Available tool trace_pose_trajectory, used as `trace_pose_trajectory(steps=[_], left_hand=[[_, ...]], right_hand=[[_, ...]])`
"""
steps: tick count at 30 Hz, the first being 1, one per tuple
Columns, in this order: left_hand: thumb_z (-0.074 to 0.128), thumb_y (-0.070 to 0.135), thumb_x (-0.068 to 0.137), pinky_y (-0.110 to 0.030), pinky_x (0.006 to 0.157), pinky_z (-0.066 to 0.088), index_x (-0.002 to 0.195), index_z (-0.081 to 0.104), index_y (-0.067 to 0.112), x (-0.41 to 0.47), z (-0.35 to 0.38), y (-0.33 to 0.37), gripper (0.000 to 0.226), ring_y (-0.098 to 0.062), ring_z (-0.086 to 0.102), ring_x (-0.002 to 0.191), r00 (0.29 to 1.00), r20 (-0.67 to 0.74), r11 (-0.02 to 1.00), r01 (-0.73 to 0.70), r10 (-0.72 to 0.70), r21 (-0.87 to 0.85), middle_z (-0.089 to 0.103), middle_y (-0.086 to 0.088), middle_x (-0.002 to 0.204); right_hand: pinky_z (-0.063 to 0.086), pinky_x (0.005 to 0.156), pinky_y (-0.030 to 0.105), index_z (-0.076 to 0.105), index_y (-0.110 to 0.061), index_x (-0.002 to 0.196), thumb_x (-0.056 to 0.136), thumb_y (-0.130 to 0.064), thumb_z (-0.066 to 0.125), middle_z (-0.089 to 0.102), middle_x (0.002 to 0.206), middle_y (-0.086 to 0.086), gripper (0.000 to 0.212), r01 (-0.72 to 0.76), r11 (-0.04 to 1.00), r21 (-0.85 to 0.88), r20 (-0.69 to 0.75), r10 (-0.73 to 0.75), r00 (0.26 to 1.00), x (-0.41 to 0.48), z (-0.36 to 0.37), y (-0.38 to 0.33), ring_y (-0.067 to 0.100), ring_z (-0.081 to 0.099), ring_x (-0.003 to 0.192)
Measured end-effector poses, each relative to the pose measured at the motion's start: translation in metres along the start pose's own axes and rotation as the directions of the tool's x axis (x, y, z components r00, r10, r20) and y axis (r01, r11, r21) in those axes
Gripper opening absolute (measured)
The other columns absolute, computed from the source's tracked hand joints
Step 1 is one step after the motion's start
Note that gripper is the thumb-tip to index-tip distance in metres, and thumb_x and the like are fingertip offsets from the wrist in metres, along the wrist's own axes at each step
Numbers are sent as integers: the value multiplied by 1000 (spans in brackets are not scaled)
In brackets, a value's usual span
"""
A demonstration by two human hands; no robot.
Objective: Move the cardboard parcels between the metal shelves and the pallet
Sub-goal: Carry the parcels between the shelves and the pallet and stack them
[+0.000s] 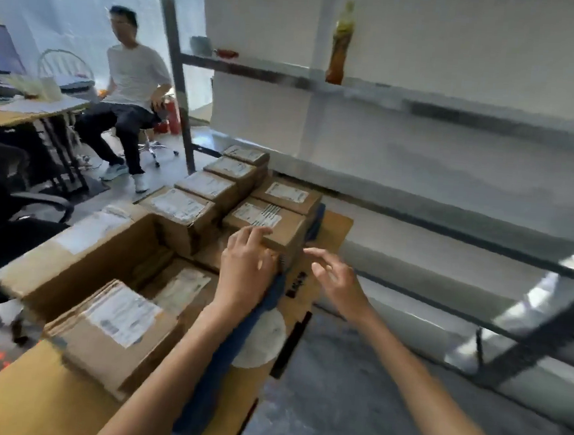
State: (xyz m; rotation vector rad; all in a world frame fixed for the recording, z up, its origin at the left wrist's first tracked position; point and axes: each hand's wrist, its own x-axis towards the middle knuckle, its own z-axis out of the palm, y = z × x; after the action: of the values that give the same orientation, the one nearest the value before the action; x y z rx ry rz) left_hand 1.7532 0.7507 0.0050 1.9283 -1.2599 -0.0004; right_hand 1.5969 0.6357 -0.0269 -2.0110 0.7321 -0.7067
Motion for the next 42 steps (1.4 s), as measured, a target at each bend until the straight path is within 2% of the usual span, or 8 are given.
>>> trace_pose_trajectory(steps=[4, 9, 12, 15, 20, 28, 38, 42], left_hand=[[56, 14, 92, -36, 104, 37, 132, 48, 20, 21, 80, 113, 41, -24, 44, 124, 917, 255, 951, -284, 307, -123, 50, -4, 133], [52, 16, 95, -41, 101, 43, 133, 46, 18, 20, 177, 275, 39, -28, 48, 122, 747, 304, 803, -515, 592, -299, 50, -8, 134], [52, 15, 95, -43, 100, 43, 133, 46, 17, -14, 232, 372, 38, -31, 49, 120, 619, 320, 693, -585, 717, -421, 52, -10, 132], [50, 17, 97, -38, 102, 41, 136, 44, 18, -58, 279, 448, 40, -26, 48, 121, 497, 340, 599, -601, 798, -529, 50, -7, 136], [53, 14, 94, -38, 100, 42, 135, 46, 18, -106, 341, 525, 41, -28, 50, 117, 365, 371, 520, -577, 854, -630, 51, -8, 133], [52, 13, 94, -40, 98, 45, 133, 47, 19, -110, 440, 582, 39, -23, 52, 110, 320, 438, 542, -545, 840, -640, 51, -3, 132], [49, 17, 98, -26, 103, 36, 141, 36, 17, -70, 591, 682, 44, -20, 45, 126, 445, 473, 645, -436, 761, -627, 36, -2, 145], [48, 18, 99, -29, 105, 36, 142, 34, 15, -60, 644, 737, 46, -22, 43, 129, 476, 475, 668, -438, 740, -601, 34, -3, 147]], right_hand=[[38, 91, 9, 62, -25, 112, 89, -32, 45, 60, 118, -7, 29, -137, 984, -113, -352, 89, 932, -82, -153, 38, 8, 54, 113], [43, 93, 22, 66, -20, 106, 90, -36, 48, 65, 110, -4, 29, -311, 940, -143, -727, 113, 677, -226, -316, 58, 11, 58, 107], [42, 86, 18, 66, -24, 103, 95, -26, 50, 65, 107, -6, 18, -398, 908, -132, -845, 107, 525, -315, -383, 62, 10, 57, 106], [41, 89, 14, 66, -25, 106, 92, -36, 45, 65, 109, -11, 28, -498, 856, -136, -911, 89, 402, -392, -427, 65, 0, 55, 107], [38, 82, 3, 67, -28, 101, 97, -20, 47, 66, 105, -13, 22, -573, 818, -57, -963, 106, 247, -476, -470, 83, -6, 56, 101], [38, 81, 4, 69, -24, 97, 96, -10, 49, 69, 101, -11, 25, -592, 806, 16, -962, 174, 211, -494, -535, 158, -2, 59, 98], [41, 85, 13, 67, -36, 92, 95, -11, 50, 69, 101, -20, 31, -609, 792, 41, -880, 317, 353, -463, -708, 260, -5, 59, 101], [41, 89, 16, 69, -30, 98, 95, -12, 49, 68, 104, -19, 27, -628, 777, 37, -888, 314, 336, -462, -781, 290, -6, 58, 102]])
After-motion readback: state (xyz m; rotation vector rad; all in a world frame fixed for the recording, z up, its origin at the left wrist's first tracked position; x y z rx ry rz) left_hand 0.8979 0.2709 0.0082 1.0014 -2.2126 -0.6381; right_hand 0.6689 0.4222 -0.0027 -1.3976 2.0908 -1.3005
